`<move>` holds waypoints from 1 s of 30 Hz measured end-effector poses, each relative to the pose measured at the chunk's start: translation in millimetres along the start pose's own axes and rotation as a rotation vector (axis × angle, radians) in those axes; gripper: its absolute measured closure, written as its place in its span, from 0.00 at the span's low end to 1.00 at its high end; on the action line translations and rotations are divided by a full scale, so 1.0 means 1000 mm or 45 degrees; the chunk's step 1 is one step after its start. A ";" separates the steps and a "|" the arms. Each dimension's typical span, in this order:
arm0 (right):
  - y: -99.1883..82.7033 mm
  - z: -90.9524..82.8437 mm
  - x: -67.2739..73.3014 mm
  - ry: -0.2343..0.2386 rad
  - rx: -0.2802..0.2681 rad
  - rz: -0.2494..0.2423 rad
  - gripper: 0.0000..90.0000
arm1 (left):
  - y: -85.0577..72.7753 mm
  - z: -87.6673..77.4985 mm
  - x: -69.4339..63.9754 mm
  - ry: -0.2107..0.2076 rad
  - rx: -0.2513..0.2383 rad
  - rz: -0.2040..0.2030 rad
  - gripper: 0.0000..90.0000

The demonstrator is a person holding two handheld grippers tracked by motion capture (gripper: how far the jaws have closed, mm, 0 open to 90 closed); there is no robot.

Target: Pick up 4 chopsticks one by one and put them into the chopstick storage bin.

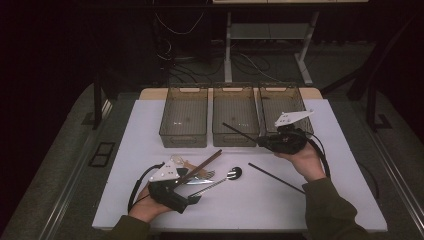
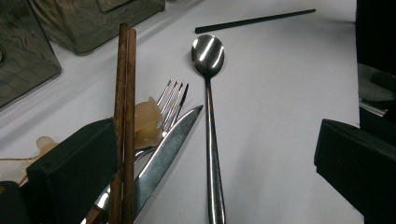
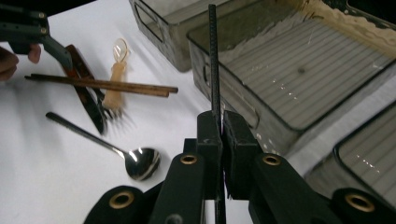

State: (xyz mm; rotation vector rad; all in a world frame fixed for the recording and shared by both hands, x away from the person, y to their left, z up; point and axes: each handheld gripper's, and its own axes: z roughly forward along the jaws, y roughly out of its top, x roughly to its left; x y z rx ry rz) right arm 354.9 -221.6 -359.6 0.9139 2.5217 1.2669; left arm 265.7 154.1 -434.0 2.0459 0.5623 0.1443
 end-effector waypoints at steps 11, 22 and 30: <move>0.028 0.021 -0.001 -0.015 0.013 0.033 0.96 | 0.000 0.001 -0.001 -0.004 0.004 0.001 0.00; 0.057 0.045 -0.002 -0.044 0.026 0.080 0.96 | 0.001 0.001 -0.001 -0.002 0.002 -0.004 0.00; 0.078 0.065 -0.001 -0.062 0.043 0.086 0.96 | 0.001 0.001 -0.001 0.003 0.016 -0.002 0.00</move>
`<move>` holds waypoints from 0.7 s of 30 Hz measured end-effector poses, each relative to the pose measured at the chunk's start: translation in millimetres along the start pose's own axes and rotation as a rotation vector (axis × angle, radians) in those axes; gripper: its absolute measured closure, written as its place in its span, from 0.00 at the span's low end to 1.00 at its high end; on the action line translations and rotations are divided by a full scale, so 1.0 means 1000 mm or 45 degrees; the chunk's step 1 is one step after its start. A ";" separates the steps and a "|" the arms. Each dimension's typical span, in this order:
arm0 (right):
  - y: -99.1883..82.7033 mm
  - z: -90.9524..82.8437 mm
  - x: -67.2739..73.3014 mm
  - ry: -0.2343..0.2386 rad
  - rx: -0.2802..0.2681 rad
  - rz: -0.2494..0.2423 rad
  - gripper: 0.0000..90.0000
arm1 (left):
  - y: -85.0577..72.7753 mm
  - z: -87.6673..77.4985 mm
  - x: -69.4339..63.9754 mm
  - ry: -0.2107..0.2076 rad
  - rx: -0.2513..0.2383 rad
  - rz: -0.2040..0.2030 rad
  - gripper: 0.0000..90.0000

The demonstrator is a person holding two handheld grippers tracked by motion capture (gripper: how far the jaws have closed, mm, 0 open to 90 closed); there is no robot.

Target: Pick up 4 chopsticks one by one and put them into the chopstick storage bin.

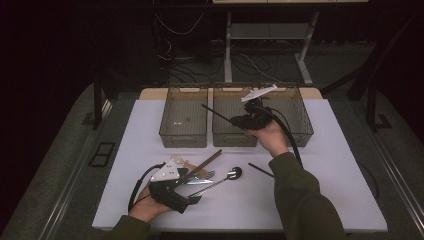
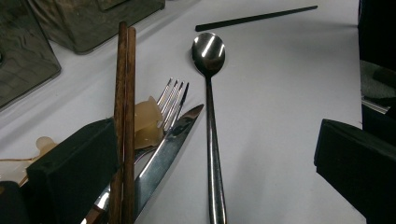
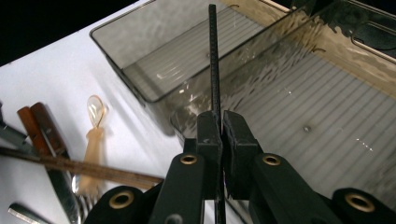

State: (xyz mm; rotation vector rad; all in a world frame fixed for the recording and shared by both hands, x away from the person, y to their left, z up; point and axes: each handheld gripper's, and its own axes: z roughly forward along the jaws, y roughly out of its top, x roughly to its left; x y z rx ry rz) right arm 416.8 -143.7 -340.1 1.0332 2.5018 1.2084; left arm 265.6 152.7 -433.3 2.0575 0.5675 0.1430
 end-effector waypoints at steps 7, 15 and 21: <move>0.021 0.021 0.006 -0.017 0.016 -0.003 0.96 | 0.000 0.001 0.000 0.000 0.004 0.010 0.00; 0.048 0.048 0.014 -0.055 0.043 0.018 0.96 | 0.001 0.003 -0.002 0.004 -0.002 0.005 0.00; 0.062 0.072 0.016 -0.085 0.084 0.043 0.96 | 0.001 0.002 -0.002 0.003 -0.003 0.011 0.00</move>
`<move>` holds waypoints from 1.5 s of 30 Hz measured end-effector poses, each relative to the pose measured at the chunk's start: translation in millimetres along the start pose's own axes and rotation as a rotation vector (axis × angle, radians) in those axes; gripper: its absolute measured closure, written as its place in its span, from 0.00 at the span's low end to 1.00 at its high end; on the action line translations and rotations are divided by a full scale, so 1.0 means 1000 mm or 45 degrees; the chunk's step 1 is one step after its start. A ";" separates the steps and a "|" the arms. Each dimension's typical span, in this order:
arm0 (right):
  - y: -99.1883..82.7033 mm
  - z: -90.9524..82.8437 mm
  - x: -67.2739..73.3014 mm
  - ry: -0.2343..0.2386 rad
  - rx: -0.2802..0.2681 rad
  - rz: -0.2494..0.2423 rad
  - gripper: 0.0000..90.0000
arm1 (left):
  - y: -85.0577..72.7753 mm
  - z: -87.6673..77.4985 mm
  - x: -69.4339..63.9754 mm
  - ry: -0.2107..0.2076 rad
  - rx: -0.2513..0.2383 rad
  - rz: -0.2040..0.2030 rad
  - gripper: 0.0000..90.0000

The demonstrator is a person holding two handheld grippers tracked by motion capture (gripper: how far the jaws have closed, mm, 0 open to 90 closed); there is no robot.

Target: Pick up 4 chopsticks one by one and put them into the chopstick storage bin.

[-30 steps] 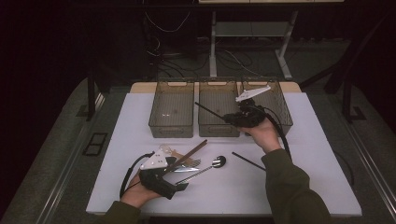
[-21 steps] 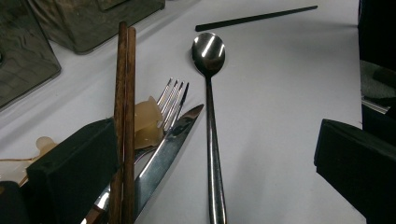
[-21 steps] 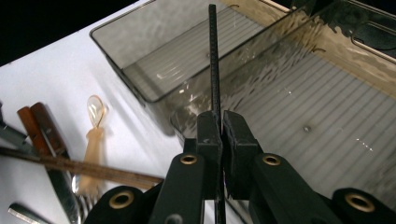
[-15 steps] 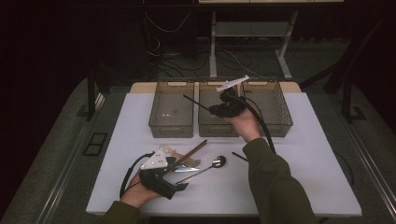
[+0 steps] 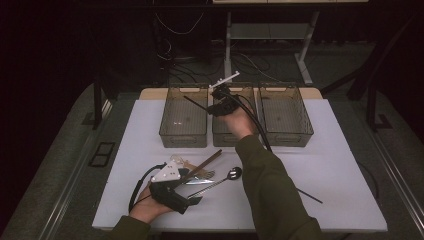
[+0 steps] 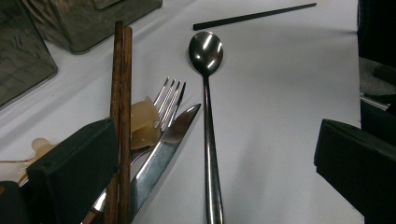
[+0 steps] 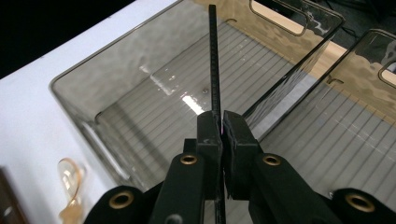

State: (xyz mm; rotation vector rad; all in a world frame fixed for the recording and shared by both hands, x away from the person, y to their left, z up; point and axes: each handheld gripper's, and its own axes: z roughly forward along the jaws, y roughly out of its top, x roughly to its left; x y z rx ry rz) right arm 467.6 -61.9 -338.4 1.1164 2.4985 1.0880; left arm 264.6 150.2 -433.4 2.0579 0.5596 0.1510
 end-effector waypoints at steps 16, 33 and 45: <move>0.027 0.043 0.012 -0.045 0.065 0.044 0.96 | 0.001 0.001 0.001 -0.012 -0.008 0.011 0.00; 0.048 0.081 0.028 -0.071 0.120 0.083 0.86 | 0.002 -0.001 0.003 -0.034 -0.020 0.021 0.00; 0.039 0.039 0.015 -0.043 0.000 0.036 0.54 | 0.002 -0.001 0.004 -0.023 -0.015 0.023 0.00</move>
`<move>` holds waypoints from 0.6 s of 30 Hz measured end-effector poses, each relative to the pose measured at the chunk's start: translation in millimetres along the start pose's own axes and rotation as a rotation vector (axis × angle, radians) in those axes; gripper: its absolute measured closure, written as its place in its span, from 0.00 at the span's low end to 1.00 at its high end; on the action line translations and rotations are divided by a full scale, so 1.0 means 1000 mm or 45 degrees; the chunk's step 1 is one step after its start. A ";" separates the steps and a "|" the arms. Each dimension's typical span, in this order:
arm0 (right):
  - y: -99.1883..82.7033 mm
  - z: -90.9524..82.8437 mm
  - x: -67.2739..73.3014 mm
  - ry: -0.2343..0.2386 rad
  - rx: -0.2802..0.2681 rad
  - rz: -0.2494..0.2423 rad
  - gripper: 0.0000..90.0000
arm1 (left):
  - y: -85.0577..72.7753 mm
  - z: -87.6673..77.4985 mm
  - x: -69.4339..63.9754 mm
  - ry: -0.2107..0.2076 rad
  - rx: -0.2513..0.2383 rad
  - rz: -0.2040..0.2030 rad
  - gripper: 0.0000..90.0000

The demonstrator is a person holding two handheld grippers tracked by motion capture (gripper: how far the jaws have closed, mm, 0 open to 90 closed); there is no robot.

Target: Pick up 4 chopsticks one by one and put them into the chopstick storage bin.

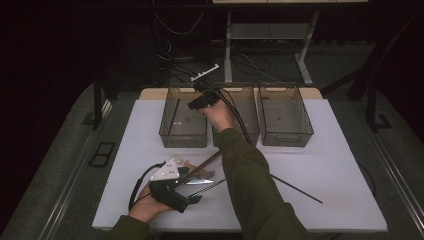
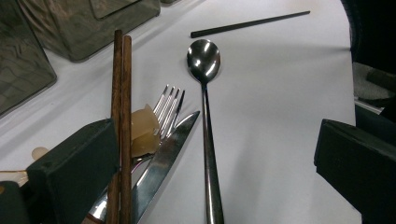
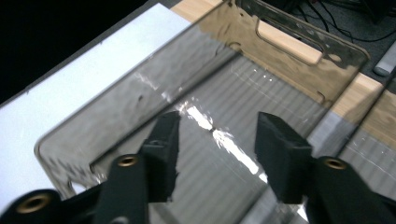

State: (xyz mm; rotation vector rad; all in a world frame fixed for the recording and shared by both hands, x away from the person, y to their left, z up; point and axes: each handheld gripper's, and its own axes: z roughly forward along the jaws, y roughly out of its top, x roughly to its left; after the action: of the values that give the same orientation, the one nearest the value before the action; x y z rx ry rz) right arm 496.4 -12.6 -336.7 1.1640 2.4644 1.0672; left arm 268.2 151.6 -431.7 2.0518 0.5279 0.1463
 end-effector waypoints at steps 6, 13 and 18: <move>-0.017 -0.023 -0.010 0.030 -0.055 -0.028 0.47 | 0.000 -0.001 -0.001 -0.003 -0.013 -0.007 0.00; -0.034 -0.051 -0.020 0.082 -0.091 -0.093 0.41 | -0.001 -0.003 -0.002 -0.008 -0.010 -0.007 0.00; -0.051 -0.068 -0.022 0.121 -0.130 -0.131 0.39 | -0.001 -0.003 -0.001 -0.006 -0.011 -0.006 0.00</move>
State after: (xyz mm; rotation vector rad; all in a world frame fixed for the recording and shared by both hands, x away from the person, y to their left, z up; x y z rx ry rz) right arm 449.5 -86.2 -325.7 0.9668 2.4774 1.2295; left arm 266.4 154.1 -431.5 2.0421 0.5283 0.1407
